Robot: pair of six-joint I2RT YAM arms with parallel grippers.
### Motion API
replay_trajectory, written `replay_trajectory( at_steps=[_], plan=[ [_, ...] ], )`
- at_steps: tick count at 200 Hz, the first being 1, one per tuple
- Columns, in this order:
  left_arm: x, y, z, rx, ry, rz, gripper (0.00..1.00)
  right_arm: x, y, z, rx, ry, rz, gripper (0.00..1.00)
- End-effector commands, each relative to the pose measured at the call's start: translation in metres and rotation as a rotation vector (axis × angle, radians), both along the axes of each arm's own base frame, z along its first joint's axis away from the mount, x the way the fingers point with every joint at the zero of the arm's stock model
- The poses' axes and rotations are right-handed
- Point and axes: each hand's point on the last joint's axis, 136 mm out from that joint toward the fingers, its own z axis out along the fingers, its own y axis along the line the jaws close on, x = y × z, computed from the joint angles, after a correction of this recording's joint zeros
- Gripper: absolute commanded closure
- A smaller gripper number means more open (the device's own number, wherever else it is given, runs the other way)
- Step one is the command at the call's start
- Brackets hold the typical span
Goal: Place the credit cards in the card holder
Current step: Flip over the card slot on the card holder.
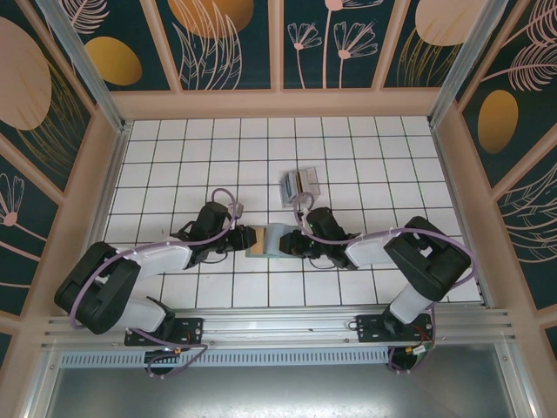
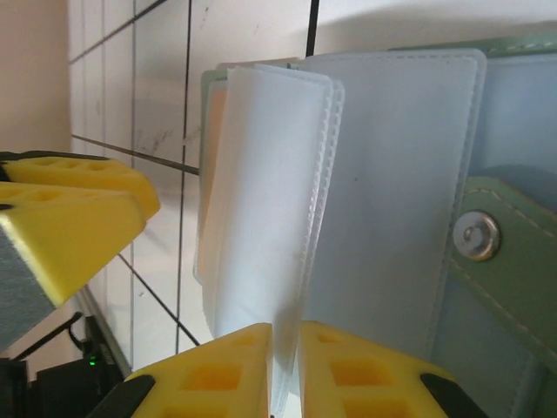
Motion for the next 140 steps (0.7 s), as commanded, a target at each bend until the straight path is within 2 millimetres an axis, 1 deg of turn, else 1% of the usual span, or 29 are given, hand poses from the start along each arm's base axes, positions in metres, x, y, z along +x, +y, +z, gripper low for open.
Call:
replay_trajectory(
  at_steps=[1, 22, 41, 52, 64, 108, 129, 140],
  plan=[
    [-0.004, -0.004, -0.007, -0.024, 0.018, -0.015, 0.77, 0.002, 0.011, 0.026, 0.128, -0.053, 0.028, 0.84],
    [-0.004, -0.006, -0.015, -0.022, 0.038, -0.022, 0.78, 0.001, 0.013, 0.024, 0.134, -0.048, 0.039, 0.84],
    [-0.004, -0.010, -0.010, -0.057, 0.033, -0.023, 0.79, 0.002, 0.014, 0.024, 0.145, -0.042, 0.039, 0.83],
    [-0.003, -0.011, -0.008, -0.067, 0.022, -0.023, 0.79, 0.001, 0.015, 0.025, 0.154, -0.048, 0.043, 0.79],
    [-0.004, -0.012, -0.007, -0.065, 0.025, -0.028, 0.79, 0.001, 0.015, 0.026, 0.155, -0.052, 0.046, 0.78],
    [-0.007, -0.009, -0.015, -0.040, 0.042, -0.029, 0.79, 0.001, 0.016, 0.032, 0.182, -0.085, 0.054, 0.75],
    [-0.006, -0.008, -0.014, -0.042, 0.037, -0.018, 0.79, 0.001, 0.018, 0.038, 0.213, -0.100, 0.059, 0.75],
    [-0.005, -0.007, -0.015, -0.032, 0.035, -0.015, 0.79, 0.002, 0.018, 0.035, 0.203, -0.097, 0.059, 0.75]
  ],
)
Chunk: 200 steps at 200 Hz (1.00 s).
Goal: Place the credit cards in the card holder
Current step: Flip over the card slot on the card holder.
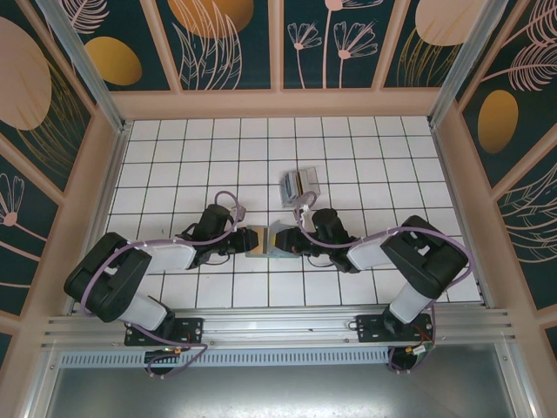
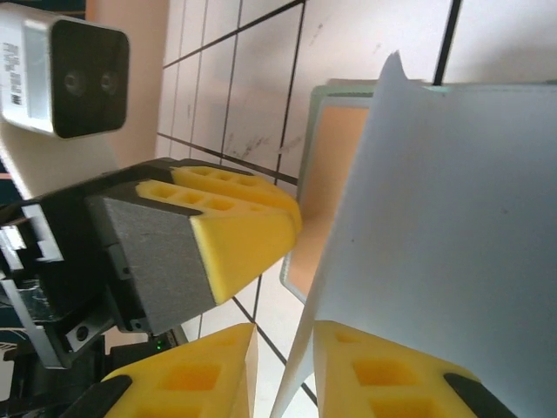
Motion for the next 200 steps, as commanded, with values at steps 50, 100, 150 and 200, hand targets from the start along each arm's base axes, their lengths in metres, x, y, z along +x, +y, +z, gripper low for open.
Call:
replay_trajectory(
  at_steps=[50, 100, 150, 200],
  plan=[
    [-0.0025, -0.0040, -0.0056, 0.000, 0.012, -0.015, 0.79, 0.0031, 0.0046, 0.0008, 0.048, -0.019, 0.013, 0.75],
    [-0.0043, -0.0041, -0.0091, -0.001, 0.023, -0.020, 0.79, 0.0037, 0.0049, 0.0034, 0.066, -0.024, 0.008, 0.66],
    [-0.0027, -0.0044, -0.0091, 0.004, 0.018, -0.020, 0.79, 0.0071, 0.0055, 0.0073, 0.088, -0.033, 0.002, 0.72],
    [-0.0018, -0.0057, -0.0109, 0.002, 0.020, -0.023, 0.79, 0.0064, 0.0075, 0.0018, 0.100, -0.011, 0.011, 0.76]
  ],
)
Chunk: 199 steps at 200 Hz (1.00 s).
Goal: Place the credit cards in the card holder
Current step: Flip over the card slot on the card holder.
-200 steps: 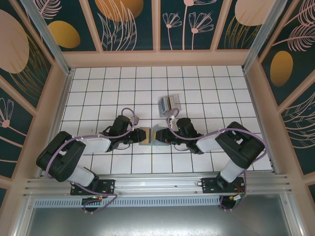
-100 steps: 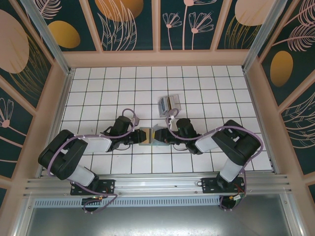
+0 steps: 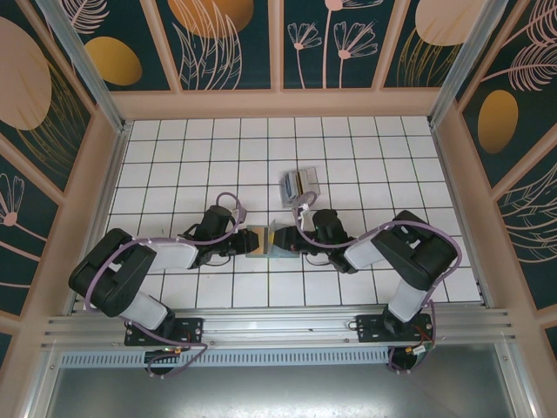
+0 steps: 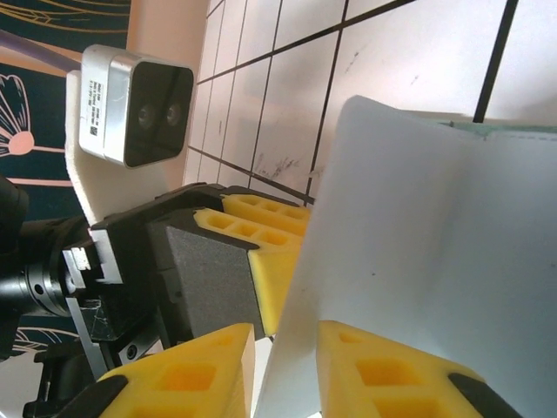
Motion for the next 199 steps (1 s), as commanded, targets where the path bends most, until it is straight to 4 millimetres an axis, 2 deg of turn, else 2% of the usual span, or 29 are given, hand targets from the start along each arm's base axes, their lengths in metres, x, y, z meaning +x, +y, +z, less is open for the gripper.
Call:
replay_trajectory(
  at_steps=[1, 32, 53, 77, 122, 156, 177, 199],
  plan=[
    [0.000, -0.004, -0.001, -0.007, -0.001, -0.014, 0.79, -0.001, 0.002, 0.004, 0.044, -0.008, 0.017, 0.76],
    [-0.001, -0.004, -0.003, -0.006, 0.007, -0.017, 0.80, 0.000, 0.001, 0.002, 0.051, 0.000, 0.007, 0.76],
    [0.000, -0.003, -0.004, 0.000, 0.006, -0.014, 0.79, 0.000, 0.001, 0.002, 0.056, -0.009, 0.005, 0.68],
    [-0.001, -0.004, -0.004, -0.009, 0.009, -0.013, 0.80, 0.000, 0.000, 0.008, 0.089, 0.001, 0.001, 0.67],
    [-0.002, -0.002, -0.006, -0.007, 0.012, -0.007, 0.79, 0.000, -0.007, 0.017, 0.128, -0.009, -0.011, 0.75],
    [-0.003, -0.003, -0.007, -0.009, 0.018, -0.010, 0.80, -0.003, -0.007, 0.010, 0.118, -0.003, 0.003, 0.84],
    [-0.003, -0.002, -0.006, -0.006, 0.012, -0.009, 0.80, -0.004, -0.004, 0.014, 0.152, -0.009, 0.016, 0.75],
    [-0.004, 0.000, -0.005, -0.004, 0.009, -0.001, 0.80, -0.003, -0.003, 0.013, 0.162, 0.000, 0.018, 0.72]
  ],
)
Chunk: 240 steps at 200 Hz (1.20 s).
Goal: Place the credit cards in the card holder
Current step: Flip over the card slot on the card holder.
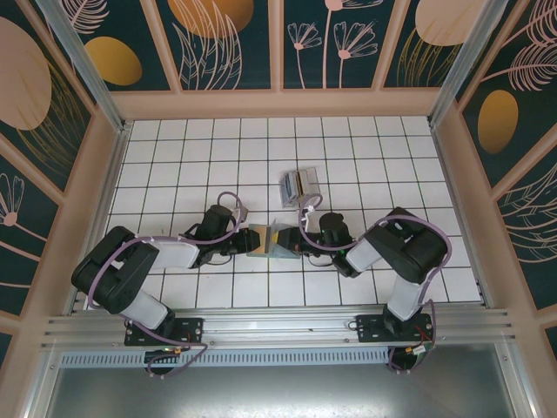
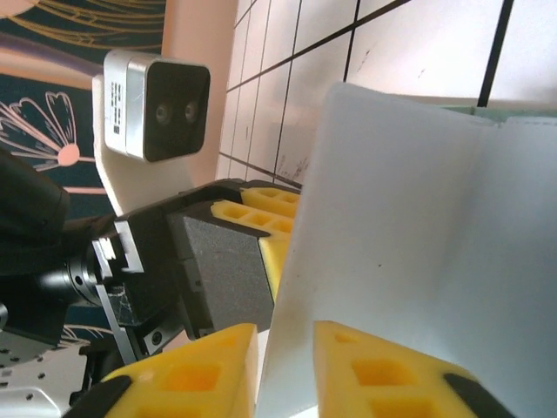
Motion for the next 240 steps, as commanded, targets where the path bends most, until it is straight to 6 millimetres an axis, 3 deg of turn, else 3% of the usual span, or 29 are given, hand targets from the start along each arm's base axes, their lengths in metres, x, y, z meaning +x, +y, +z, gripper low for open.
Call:
replay_trajectory(
  at_steps=[1, 47, 69, 106, 175, 240],
  plan=[
    [-0.007, 0.004, -0.005, 0.010, 0.022, 0.004, 0.80, -0.001, 0.002, 0.010, 0.056, -0.030, 0.021, 0.72],
    [-0.009, 0.006, -0.005, 0.013, 0.020, 0.013, 0.80, -0.003, 0.003, 0.008, 0.068, -0.021, 0.032, 0.79],
    [-0.008, 0.006, -0.005, 0.015, 0.019, 0.010, 0.80, -0.002, 0.003, 0.008, 0.070, -0.024, 0.029, 0.71],
    [-0.008, 0.005, -0.006, 0.017, 0.020, 0.007, 0.80, -0.003, 0.005, 0.018, 0.099, -0.049, 0.039, 0.68],
    [-0.005, 0.006, -0.002, 0.023, 0.006, 0.008, 0.79, -0.001, 0.008, 0.012, 0.082, -0.030, 0.045, 0.91],
    [-0.002, 0.007, -0.004, 0.047, 0.004, 0.016, 0.76, 0.002, 0.002, -0.004, 0.028, 0.006, 0.012, 1.00]
  ],
)
